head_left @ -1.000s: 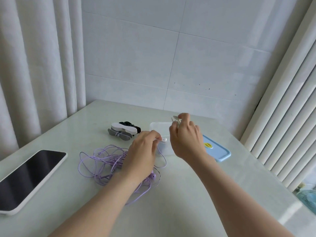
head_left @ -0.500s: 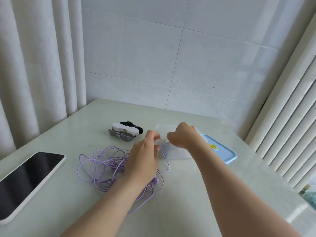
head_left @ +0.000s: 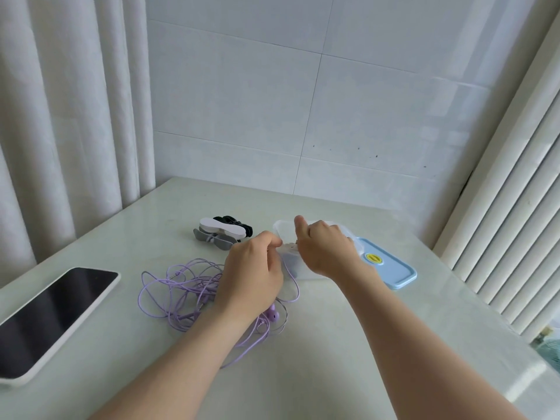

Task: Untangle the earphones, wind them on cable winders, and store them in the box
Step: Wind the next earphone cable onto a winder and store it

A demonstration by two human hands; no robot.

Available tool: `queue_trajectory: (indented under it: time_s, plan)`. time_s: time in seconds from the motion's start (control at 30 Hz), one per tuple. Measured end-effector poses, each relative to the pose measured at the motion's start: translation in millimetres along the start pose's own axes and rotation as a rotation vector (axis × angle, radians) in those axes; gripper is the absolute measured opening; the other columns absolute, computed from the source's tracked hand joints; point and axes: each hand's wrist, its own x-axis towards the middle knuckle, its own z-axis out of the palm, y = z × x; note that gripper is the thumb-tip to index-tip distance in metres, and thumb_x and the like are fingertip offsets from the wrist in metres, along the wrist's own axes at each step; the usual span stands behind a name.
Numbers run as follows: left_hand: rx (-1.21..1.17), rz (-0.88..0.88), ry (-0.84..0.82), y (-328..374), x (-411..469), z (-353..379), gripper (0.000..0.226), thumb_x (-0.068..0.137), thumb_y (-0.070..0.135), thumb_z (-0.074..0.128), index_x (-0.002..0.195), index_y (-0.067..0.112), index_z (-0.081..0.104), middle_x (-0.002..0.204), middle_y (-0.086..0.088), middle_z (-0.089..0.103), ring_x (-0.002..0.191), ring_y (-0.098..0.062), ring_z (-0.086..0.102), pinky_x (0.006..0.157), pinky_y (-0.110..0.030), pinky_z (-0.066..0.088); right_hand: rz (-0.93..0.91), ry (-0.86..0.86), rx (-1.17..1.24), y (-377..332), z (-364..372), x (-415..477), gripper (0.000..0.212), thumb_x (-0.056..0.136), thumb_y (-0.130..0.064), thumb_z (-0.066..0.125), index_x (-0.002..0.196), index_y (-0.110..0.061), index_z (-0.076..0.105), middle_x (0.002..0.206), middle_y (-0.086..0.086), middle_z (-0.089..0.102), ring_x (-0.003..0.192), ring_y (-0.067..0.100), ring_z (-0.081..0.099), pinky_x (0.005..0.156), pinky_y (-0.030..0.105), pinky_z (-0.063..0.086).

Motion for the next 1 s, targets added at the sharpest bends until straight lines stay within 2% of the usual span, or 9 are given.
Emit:
queue_trajectory:
  time_s: [0.1,0.23,0.37,0.47,0.57,0.67,0.8,0.87,1.0]
  plan:
    - [0.007,0.02,0.093,4,4,-2,0.029,0.098,0.003,0.047,0.1,0.016,0.073,0.086,0.005,0.076,0.077,-0.022,0.071,0.07,-0.033,0.054,-0.025,0.169,0.012,5,-5,-16,0.035,0.106,-0.032,0.024,0.086,-0.017,0.049,0.078,0.003,0.051,0.085,0.036,0.046,0.079,0.041,0.033]
    - [-0.129,-0.034,0.208,10,10,-12,0.035,0.093,-0.001,0.041,0.089,0.018,0.07,0.088,0.006,0.074,0.083,-0.018,0.073,0.076,-0.033,0.056,-0.241,0.44,0.066,6,-16,-52,0.018,0.099,-0.022,0.048,0.106,-0.02,0.064,0.095,0.002,0.063,0.09,0.031,0.054,0.08,0.042,0.044]
    - [-0.146,-0.076,0.263,22,13,-22,0.043,0.081,-0.014,0.04,0.085,0.015,0.071,0.086,0.007,0.074,0.082,-0.013,0.07,0.076,-0.024,0.052,-0.185,0.14,0.128,-2,-14,-88,0.017,0.095,-0.027,0.051,0.102,-0.023,0.066,0.095,-0.001,0.068,0.088,0.028,0.064,0.074,0.04,0.056]
    - [-0.135,-0.102,0.066,26,17,-27,0.049,0.082,-0.015,0.038,0.082,0.022,0.071,0.087,0.01,0.074,0.082,-0.008,0.069,0.074,-0.01,0.048,-0.1,0.04,0.116,-3,4,-104,0.024,0.104,-0.039,0.047,0.115,-0.02,0.058,0.112,0.001,0.064,0.101,0.03,0.063,0.081,0.041,0.054]
    - [-0.086,-0.117,-0.15,22,21,-30,0.051,0.086,-0.012,0.038,0.087,0.025,0.073,0.096,0.009,0.075,0.091,-0.009,0.07,0.084,-0.021,0.054,0.041,0.065,0.161,3,17,-103,0.035,0.108,-0.046,0.043,0.119,-0.016,0.057,0.121,0.005,0.059,0.108,0.033,0.062,0.082,0.04,0.05]
    - [0.068,-0.087,-0.156,15,14,-31,0.044,0.091,-0.008,0.04,0.1,0.018,0.075,0.103,0.005,0.075,0.099,-0.014,0.068,0.091,-0.028,0.053,0.061,0.017,0.167,6,23,-96,0.036,0.105,-0.048,0.049,0.119,-0.018,0.064,0.124,0.005,0.059,0.112,0.032,0.062,0.083,0.038,0.048]
    - [0.026,-0.085,-0.126,5,2,-25,0.047,0.091,-0.009,0.037,0.09,0.019,0.075,0.088,0.007,0.075,0.09,-0.011,0.07,0.085,-0.028,0.055,0.028,0.022,0.24,6,28,-91,0.016,0.098,-0.036,0.06,0.108,-0.027,0.068,0.11,0.0,0.064,0.103,0.024,0.063,0.075,0.032,0.046]
    - [-0.007,-0.067,-0.119,2,-3,-24,0.048,0.092,-0.009,0.037,0.09,0.021,0.074,0.086,0.008,0.074,0.087,-0.007,0.069,0.084,-0.028,0.056,0.041,0.112,0.424,7,29,-91,0.011,0.101,-0.029,0.057,0.101,-0.023,0.065,0.094,-0.004,0.069,0.093,0.02,0.065,0.072,0.032,0.048]
    - [0.03,0.035,-0.167,3,-13,-26,0.036,0.101,0.001,0.039,0.111,0.018,0.068,0.094,0.009,0.071,0.093,-0.011,0.065,0.084,-0.024,0.047,0.182,0.217,1.3,7,12,-100,0.018,0.111,-0.025,0.047,0.103,-0.013,0.057,0.089,0.002,0.08,0.093,0.017,0.076,0.089,0.035,0.057]
